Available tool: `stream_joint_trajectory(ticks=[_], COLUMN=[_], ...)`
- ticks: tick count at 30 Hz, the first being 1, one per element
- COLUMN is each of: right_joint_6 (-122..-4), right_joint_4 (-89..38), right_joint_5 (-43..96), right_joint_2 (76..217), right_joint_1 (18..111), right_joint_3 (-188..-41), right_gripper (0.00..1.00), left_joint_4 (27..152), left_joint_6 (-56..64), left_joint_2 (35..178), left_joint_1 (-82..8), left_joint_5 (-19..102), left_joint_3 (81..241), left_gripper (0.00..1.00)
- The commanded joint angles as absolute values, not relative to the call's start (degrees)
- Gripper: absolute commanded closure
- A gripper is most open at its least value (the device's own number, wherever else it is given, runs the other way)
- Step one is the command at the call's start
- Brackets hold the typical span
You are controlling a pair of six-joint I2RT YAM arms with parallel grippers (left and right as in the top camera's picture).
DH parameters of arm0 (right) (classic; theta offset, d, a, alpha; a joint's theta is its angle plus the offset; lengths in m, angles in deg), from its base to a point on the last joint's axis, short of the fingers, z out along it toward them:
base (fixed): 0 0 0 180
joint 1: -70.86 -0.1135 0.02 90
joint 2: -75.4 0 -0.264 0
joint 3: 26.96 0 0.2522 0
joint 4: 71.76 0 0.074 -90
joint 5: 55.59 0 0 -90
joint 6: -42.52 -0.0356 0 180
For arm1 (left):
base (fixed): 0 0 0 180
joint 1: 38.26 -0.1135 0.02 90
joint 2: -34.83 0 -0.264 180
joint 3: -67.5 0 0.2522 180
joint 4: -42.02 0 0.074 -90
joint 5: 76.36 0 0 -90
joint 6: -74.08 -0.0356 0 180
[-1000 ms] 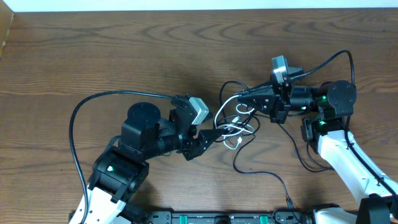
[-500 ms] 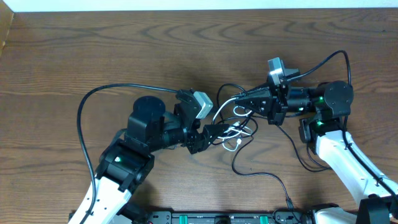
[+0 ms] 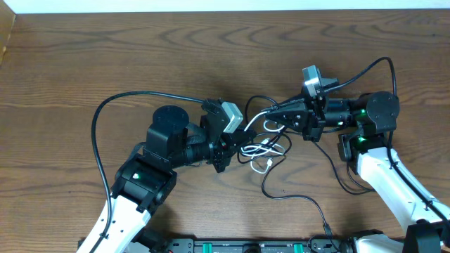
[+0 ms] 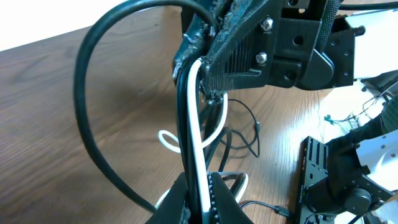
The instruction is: Untangle cables
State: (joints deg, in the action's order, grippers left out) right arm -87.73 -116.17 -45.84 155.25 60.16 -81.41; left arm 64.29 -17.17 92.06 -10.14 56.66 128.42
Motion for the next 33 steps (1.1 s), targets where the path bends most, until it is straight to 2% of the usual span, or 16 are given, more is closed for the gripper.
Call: stream_joint_trajectory(ticks=[1, 4, 6, 8, 13, 21, 27, 33], right_joint_6=[-87.7, -87.7, -87.6, -87.5, -87.0, -87.0, -85.7, -75.6], right_joint_4=[-116.3, -116.2, -116.0, -116.0, -115.8, -115.6, -111.8, -96.7], right_joint_5=[-45.8, -46.0, -46.2, -46.4, -47.2, -52.0, -52.8, -49.3], right_joint_2=[155.0, 155.0, 155.0, 155.0, 155.0, 155.0, 155.0, 155.0], right_joint_1=[59.7, 59.7, 59.7, 59.9, 60.6, 62.2, 62.4, 60.9], right_joint_3=[-81.8, -81.8, -81.8, -81.8, -81.8, -81.8, -81.8, -81.8], right_gripper=[0.85, 0.59, 0.33, 0.02, 0.01, 0.01, 0.01, 0.01], left_joint_4=[63.5, 62.7, 62.7, 62.7, 62.7, 64.9, 64.2, 60.3], left_joint_6=[-17.1, -17.1, -17.1, -17.1, -17.1, -7.2, -1.6, -0.8], left_joint_2=[92.0, 92.0, 92.0, 92.0, 92.0, 92.1, 92.0, 92.0], left_joint_1=[-10.2, -10.2, -10.2, -10.2, -10.2, -10.2, -10.2, -10.2], left_joint_5=[58.0, 58.0, 58.0, 58.0, 57.5, 37.9, 35.2, 40.4], left_joint_3=[129.2, 129.2, 129.2, 129.2, 129.2, 129.2, 129.2, 129.2], left_gripper=[0.92, 0.92, 0.93, 0.92, 0.92, 0.93, 0.92, 0.92])
